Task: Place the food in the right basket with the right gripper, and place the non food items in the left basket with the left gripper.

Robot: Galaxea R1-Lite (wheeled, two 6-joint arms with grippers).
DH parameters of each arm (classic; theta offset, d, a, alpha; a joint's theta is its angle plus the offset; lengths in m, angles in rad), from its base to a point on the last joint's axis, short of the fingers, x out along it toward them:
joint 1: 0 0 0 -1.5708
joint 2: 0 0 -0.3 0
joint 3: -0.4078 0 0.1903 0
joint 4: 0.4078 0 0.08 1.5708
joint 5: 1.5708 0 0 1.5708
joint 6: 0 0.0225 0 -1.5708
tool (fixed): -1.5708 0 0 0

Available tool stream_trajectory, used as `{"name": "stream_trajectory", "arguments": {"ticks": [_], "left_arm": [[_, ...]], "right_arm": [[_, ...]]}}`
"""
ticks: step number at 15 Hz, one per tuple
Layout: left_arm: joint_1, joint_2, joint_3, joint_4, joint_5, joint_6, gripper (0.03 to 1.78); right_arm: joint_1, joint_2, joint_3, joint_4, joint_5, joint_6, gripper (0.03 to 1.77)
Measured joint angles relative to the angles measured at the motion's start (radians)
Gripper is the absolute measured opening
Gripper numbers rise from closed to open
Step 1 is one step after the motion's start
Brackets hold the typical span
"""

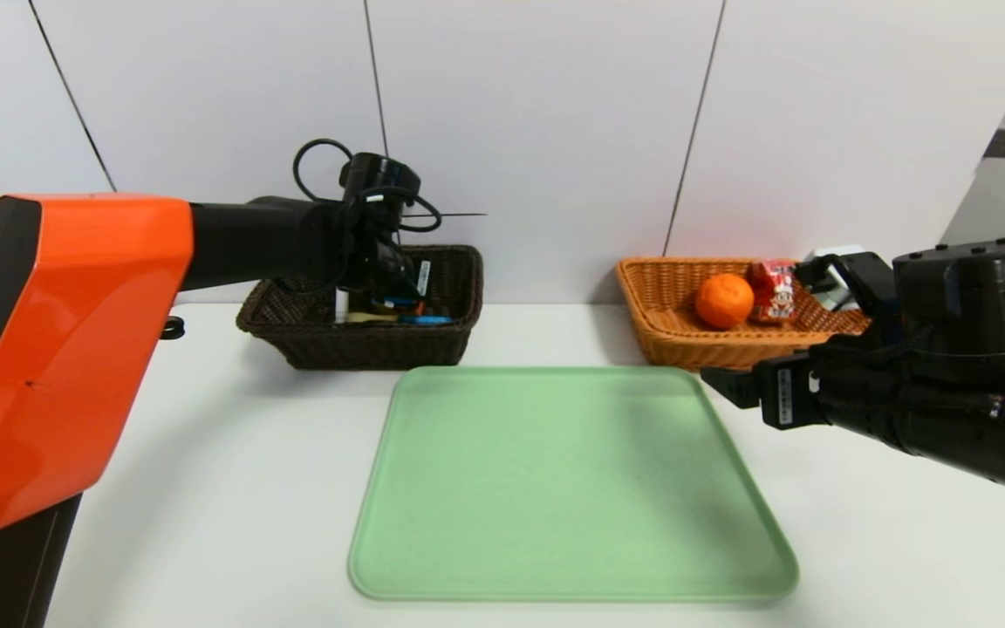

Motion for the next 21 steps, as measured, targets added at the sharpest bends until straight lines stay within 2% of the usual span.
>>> {"name": "stream_trajectory", "arguments": {"ticks": [5,8,10,12,17,19,21], "left_arm": [[0.001,0.008,0.001,-0.011,0.003,0.007,0.93],[0.001,0.004,0.002,-0.013,0.006,0.010,1.15],[0.001,0.003,0.004,-0.057,0.011,0.010,1.28],[0.001,0.007,0.008,-0.098,0.028,0.007,1.37],[0.000,-0.013,0.008,-0.100,0.031,-0.016,1.53],[0.002,-0.045,0.008,-0.101,0.059,-0.017,1.57],[0.012,-0.092,0.018,-0.102,0.119,-0.016,1.60]], "right_arm": [[0.000,0.002,0.001,0.000,0.000,0.001,1.71],[0.000,0.003,0.001,0.000,0.001,0.001,1.71],[0.000,0.006,0.003,-0.031,0.001,0.000,1.71],[0.000,0.011,0.012,-0.074,0.003,-0.001,1.71],[0.000,0.014,0.018,-0.077,0.003,-0.001,1.71],[0.000,0.013,0.013,-0.077,0.003,-0.002,1.71],[0.000,0.008,0.004,-0.077,0.001,-0.002,1.71]]}}
